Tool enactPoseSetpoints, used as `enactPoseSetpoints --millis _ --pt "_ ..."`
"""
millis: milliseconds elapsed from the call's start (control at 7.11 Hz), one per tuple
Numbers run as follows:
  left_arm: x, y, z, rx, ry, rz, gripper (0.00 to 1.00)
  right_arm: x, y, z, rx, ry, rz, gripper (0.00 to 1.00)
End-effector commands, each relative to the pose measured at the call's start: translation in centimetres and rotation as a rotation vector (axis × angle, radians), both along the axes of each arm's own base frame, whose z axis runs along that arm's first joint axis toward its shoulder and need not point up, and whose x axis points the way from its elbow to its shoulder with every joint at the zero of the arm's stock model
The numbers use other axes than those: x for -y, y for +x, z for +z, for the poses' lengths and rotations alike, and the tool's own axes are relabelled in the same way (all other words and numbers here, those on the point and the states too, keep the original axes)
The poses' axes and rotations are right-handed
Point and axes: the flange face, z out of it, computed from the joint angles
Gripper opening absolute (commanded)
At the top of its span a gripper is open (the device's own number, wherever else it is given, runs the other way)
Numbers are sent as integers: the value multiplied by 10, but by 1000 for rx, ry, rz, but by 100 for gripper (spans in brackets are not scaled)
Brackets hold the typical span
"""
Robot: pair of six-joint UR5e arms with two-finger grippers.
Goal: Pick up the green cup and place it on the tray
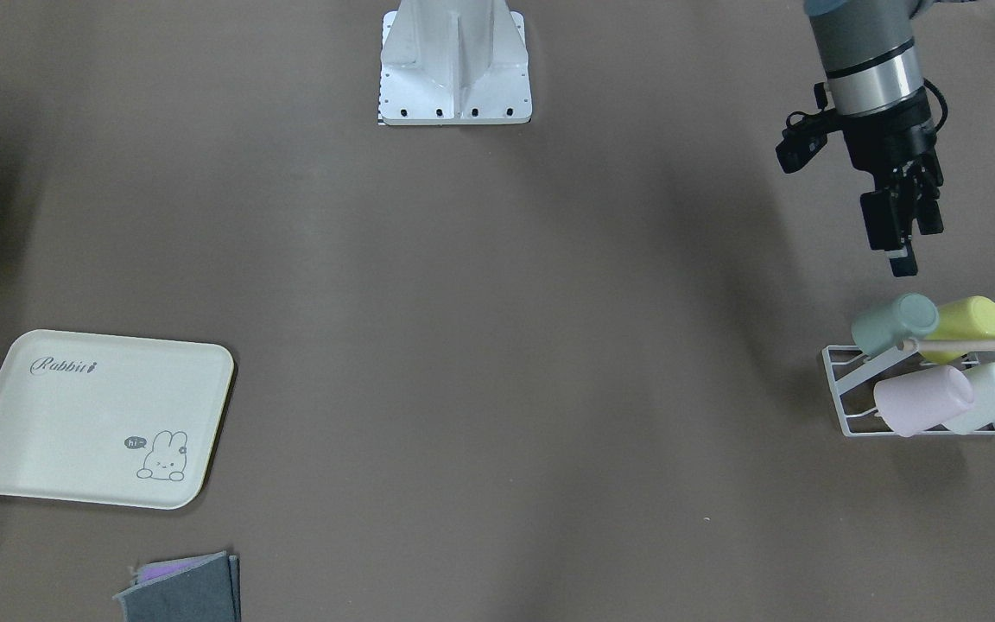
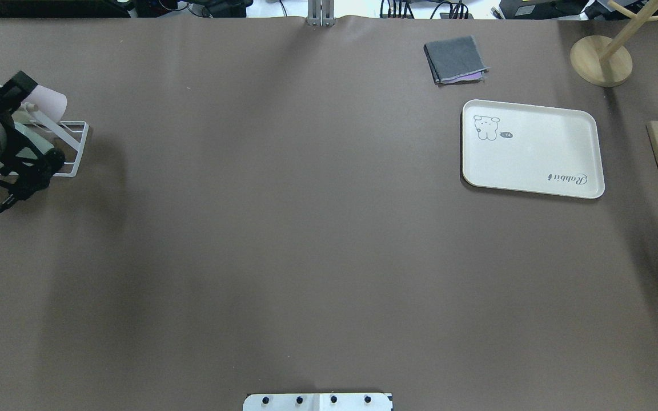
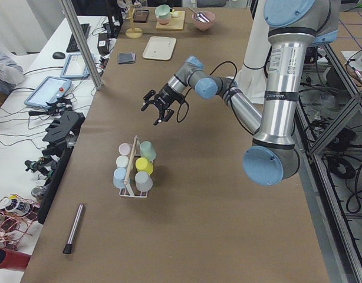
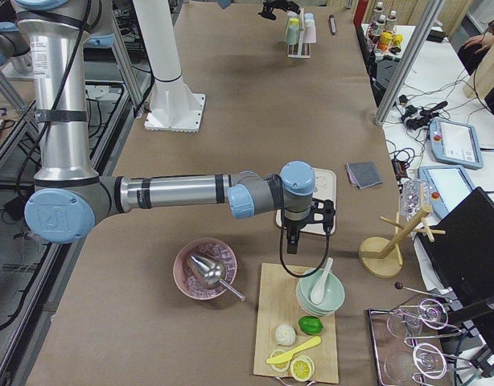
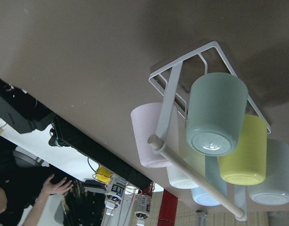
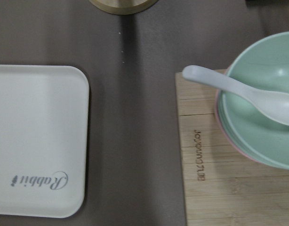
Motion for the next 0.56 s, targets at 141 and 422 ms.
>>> enactPoseSetpoints --millis 141,422 --pt "-39 53 43 246 58 151 98 32 -78 11 61 82 -34 95" --pt "-48 61 69 297 43 170 98 44 -110 27 80 69 -49 95"
